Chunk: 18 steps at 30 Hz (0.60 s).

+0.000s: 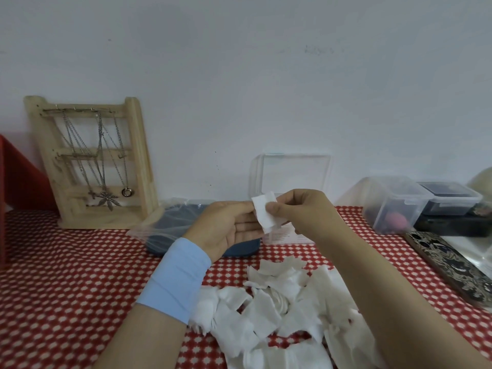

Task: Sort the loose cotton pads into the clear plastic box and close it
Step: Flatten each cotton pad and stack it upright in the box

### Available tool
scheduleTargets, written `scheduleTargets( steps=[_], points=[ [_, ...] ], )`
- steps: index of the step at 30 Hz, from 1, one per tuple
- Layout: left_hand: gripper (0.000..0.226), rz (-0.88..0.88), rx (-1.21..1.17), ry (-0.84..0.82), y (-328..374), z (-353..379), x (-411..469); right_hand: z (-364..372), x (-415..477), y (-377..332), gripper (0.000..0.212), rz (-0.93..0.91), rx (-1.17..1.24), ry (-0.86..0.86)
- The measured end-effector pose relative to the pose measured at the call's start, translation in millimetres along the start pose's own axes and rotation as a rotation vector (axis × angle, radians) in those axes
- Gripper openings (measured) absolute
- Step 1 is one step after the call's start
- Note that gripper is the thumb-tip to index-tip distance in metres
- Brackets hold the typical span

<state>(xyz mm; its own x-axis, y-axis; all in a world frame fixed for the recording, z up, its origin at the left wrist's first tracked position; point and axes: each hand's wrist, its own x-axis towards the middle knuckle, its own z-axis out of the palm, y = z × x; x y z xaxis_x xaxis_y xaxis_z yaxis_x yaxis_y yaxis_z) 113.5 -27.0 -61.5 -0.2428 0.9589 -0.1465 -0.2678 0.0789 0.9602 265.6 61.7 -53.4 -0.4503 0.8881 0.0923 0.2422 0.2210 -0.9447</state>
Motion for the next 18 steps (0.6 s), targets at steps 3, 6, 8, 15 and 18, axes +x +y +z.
scheduleTargets(
  steps=[3, 6, 8, 15, 18],
  points=[
    [0.031, 0.003, 0.031, 0.030, 1, 0, 1, 0, -1, -1, 0.010, 0.016, 0.025, -0.032],
    [0.040, -0.006, 0.045, 0.031, 3, 0, 0, 1, -1, -1, 0.026, 0.022, 0.059, -0.041],
    [0.035, 0.022, 0.144, 0.032, 2, -1, 0, 1, -1, 0, 0.033, 0.018, 0.057, -0.040],
    [0.019, 0.093, 0.262, 0.244, -8, -16, 10, -2, 2, 6, 0.012, -0.004, -0.386, -0.139],
    [0.017, 0.092, 0.250, 0.279, -9, -23, 14, 2, 0, 13, 0.020, 0.051, -0.758, -0.386]
  ],
)
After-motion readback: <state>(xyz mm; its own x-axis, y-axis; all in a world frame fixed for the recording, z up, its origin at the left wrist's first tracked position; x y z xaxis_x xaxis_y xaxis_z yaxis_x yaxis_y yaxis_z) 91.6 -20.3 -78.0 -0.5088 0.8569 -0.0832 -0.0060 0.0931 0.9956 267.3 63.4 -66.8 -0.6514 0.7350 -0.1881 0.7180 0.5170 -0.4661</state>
